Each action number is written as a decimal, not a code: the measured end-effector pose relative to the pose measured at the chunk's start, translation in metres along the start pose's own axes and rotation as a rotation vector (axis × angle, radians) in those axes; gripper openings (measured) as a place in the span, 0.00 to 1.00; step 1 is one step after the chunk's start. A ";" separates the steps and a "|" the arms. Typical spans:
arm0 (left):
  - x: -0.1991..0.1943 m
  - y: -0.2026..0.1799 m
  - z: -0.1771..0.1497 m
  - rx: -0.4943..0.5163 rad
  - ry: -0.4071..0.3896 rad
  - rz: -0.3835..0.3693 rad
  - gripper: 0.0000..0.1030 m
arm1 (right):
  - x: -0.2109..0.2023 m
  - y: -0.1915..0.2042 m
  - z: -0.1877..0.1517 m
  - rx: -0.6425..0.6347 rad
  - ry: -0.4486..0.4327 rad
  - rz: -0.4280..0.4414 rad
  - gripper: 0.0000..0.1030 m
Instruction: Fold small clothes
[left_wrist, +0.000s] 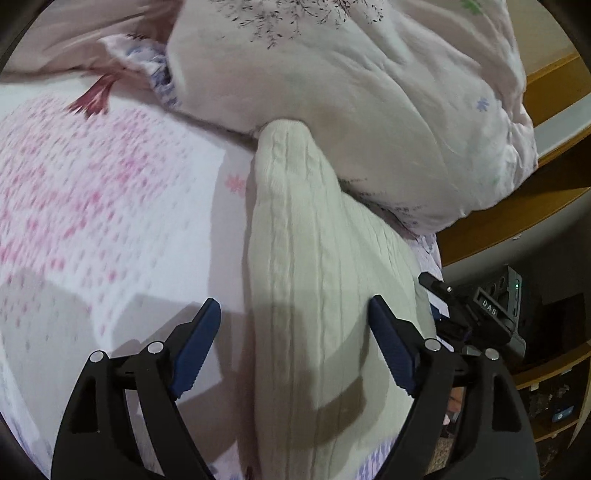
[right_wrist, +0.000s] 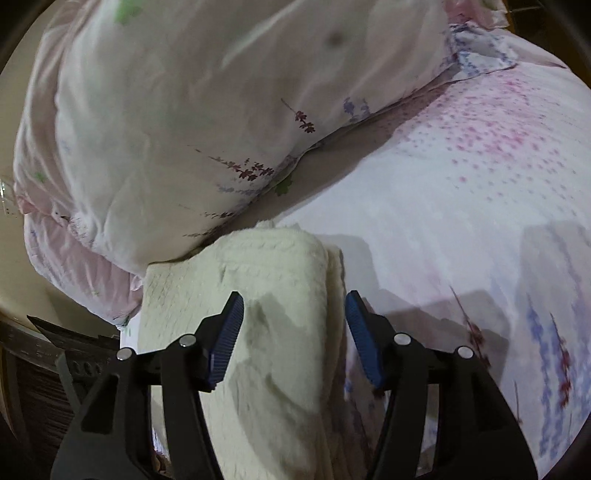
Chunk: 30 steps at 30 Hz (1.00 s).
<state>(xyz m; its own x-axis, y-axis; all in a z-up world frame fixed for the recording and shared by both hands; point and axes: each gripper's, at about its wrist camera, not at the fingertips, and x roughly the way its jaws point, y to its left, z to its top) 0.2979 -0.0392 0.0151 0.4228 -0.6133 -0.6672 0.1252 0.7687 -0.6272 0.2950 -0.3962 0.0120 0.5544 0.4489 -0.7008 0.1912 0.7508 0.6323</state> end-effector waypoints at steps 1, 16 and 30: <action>0.004 0.000 0.005 0.002 -0.002 0.006 0.80 | 0.004 0.002 0.002 -0.003 0.004 -0.002 0.44; 0.038 0.018 0.039 -0.017 -0.017 -0.028 0.28 | 0.020 0.002 0.009 -0.093 -0.059 -0.108 0.07; -0.015 -0.002 -0.030 0.052 -0.015 -0.087 0.65 | -0.031 -0.006 -0.053 -0.099 -0.007 0.048 0.19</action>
<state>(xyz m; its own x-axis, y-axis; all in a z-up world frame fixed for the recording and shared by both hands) 0.2641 -0.0371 0.0146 0.4217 -0.6758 -0.6045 0.2080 0.7210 -0.6609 0.2336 -0.3890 0.0123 0.5668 0.4824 -0.6678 0.0832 0.7730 0.6289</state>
